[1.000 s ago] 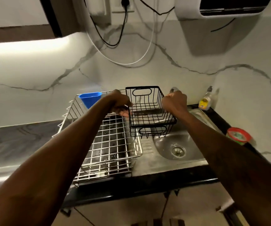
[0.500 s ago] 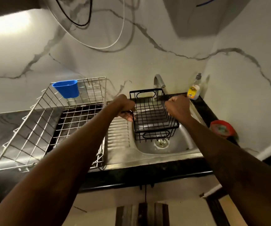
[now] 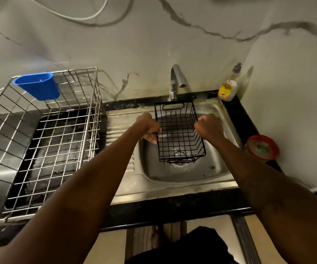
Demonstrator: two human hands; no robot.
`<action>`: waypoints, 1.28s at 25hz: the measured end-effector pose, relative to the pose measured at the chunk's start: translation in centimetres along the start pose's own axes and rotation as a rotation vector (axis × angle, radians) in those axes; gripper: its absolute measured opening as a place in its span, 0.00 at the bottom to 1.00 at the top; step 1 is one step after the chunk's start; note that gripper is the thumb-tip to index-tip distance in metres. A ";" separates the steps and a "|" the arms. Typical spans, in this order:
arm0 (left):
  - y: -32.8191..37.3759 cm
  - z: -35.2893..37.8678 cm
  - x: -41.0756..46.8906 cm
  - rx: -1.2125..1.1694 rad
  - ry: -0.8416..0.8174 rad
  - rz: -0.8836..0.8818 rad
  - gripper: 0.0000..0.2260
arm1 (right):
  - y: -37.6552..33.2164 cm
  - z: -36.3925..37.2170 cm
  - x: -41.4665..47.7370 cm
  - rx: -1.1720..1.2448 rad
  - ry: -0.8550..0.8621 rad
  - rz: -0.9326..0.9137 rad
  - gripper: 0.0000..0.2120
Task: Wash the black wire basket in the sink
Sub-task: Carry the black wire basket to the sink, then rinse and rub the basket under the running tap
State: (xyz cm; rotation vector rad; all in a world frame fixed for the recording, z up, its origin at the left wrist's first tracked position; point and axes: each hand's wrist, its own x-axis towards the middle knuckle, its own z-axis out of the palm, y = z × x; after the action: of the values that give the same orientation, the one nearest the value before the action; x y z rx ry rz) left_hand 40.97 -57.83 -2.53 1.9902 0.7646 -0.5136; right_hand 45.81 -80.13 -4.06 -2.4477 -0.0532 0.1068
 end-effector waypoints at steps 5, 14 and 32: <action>-1.4 4.5 4.2 0.050 0.053 -0.044 0.07 | 4.3 3.4 3.3 -0.069 -0.190 0.054 0.06; -5.2 9.8 9.4 0.261 0.183 -0.071 0.07 | 9.5 9.0 6.2 -0.226 -0.402 0.096 0.12; -3.8 9.1 13.1 0.196 0.366 0.097 0.07 | 10.5 10.5 7.7 -0.233 -0.233 0.044 0.14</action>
State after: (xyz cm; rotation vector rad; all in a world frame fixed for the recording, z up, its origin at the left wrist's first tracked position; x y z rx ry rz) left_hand 47.35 -60.15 -17.49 2.3272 0.8595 -0.1708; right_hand 52.69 -81.06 -19.30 -2.6578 -0.1209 0.4267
